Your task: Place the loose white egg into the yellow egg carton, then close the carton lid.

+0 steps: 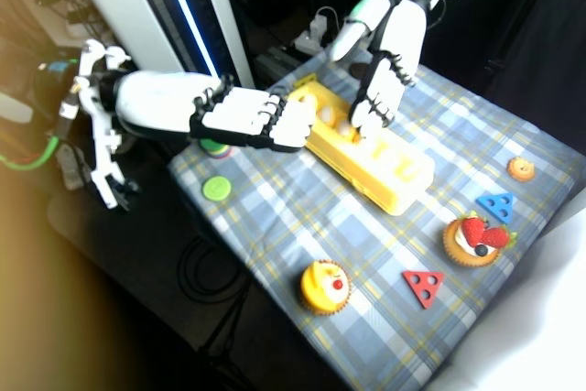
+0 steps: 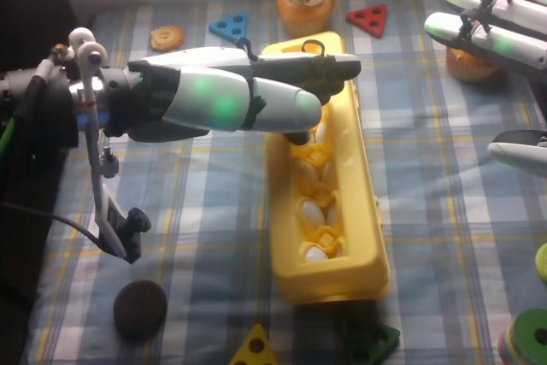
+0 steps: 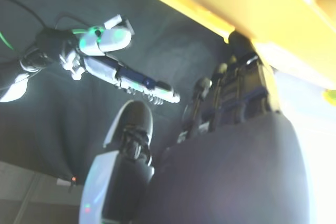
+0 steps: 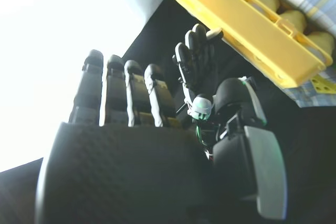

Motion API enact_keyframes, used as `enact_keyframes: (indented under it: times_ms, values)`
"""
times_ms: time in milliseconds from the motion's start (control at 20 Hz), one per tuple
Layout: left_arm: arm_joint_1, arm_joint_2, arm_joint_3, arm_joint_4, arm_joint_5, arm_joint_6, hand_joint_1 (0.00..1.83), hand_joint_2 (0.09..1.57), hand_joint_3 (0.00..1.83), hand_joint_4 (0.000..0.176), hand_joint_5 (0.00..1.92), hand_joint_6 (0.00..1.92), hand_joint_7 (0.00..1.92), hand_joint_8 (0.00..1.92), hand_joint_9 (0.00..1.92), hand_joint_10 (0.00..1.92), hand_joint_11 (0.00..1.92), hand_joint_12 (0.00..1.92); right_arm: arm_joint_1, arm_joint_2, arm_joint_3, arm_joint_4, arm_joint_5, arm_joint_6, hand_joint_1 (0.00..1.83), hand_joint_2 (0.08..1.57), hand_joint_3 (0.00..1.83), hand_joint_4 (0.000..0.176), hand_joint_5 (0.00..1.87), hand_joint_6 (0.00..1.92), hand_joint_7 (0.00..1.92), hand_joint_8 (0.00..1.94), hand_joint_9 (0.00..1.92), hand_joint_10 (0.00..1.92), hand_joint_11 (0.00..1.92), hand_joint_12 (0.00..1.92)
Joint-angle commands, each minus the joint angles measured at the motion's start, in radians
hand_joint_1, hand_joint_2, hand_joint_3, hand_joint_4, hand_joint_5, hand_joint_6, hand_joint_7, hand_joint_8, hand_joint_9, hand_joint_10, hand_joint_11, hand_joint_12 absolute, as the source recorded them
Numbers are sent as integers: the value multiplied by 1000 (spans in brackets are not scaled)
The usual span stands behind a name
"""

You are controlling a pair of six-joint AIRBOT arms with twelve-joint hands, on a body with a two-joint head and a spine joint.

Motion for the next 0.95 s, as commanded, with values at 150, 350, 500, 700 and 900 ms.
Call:
enact_keyframes:
  times_ms: [150,350,500,700,900]
  values:
    - [-14,60,-36,-135,-99,90,61,1485,7,32,0,0,0,0,16,6,0,942,-4,10,-4,11,134,-2,93,1323,2,5,0,0,0,0,0,0,0,0]
    - [-17,167,-111,-260,-159,238,2,1489,0,36,0,0,0,0,0,0,0,927,-29,37,-20,21,179,-2,48,1330,4,15,0,0,0,0,0,0,0,0]
    - [-16,235,-166,-352,-204,364,2,1498,2,43,0,0,0,0,0,0,0,989,-59,60,-34,40,229,-2,82,1334,5,33,0,0,0,0,0,0,0,0]
    - [-13,317,-210,-493,-229,531,69,1467,0,70,9,1,0,0,54,16,0,954,-82,75,-42,60,278,-2,181,1326,0,64,0,0,0,0,0,0,0,0]
    - [77,382,-256,-746,-361,752,165,1390,0,0,0,0,4,0,4,1,0,974,-120,85,-53,90,368,-2,374,1287,0,72,0,0,0,0,0,0,0,0]
